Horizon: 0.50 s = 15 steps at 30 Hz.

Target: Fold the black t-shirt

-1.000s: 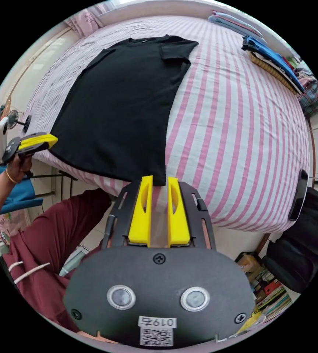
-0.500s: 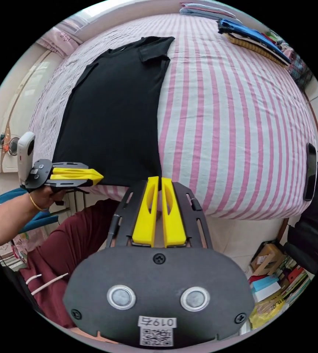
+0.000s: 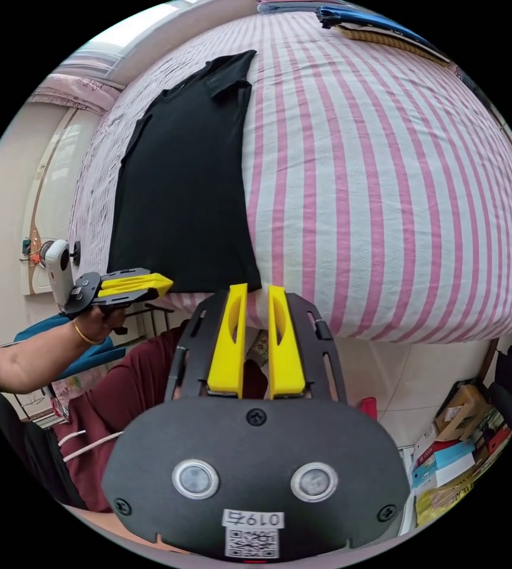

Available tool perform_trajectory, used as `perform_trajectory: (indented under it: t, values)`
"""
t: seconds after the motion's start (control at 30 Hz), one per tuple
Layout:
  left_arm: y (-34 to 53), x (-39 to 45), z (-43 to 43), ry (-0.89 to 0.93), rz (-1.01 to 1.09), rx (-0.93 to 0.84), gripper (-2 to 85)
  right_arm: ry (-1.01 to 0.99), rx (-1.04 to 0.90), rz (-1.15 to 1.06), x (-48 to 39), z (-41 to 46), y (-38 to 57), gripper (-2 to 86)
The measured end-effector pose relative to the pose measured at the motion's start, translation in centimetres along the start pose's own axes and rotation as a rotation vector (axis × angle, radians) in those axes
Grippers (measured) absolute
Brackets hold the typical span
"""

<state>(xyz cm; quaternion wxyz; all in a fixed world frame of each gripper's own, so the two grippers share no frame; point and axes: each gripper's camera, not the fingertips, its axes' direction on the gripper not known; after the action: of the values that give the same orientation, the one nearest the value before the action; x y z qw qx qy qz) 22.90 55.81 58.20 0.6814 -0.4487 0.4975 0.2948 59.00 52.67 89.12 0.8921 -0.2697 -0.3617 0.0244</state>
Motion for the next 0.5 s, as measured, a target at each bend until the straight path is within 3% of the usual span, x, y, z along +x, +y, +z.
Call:
perform_trajectory:
  t: [0.27,0.37,0.5]
  values:
    - [5.2,4.1,-4.8,-0.404,0.219,-0.002,0.7,-0.02,0.007,0.094,4.3,-2.9,5.9,5.8]
    - [7.6,5.9,-7.7,-0.446,0.272,-0.023,0.7,0.052,0.048,-0.013,2.6,-6.6,8.2,1.5]
    - [10.5,6.8,-14.1,-0.395,0.268,0.006,0.6,0.137,0.291,-0.163,-1.9,-15.0,11.0,-0.4]
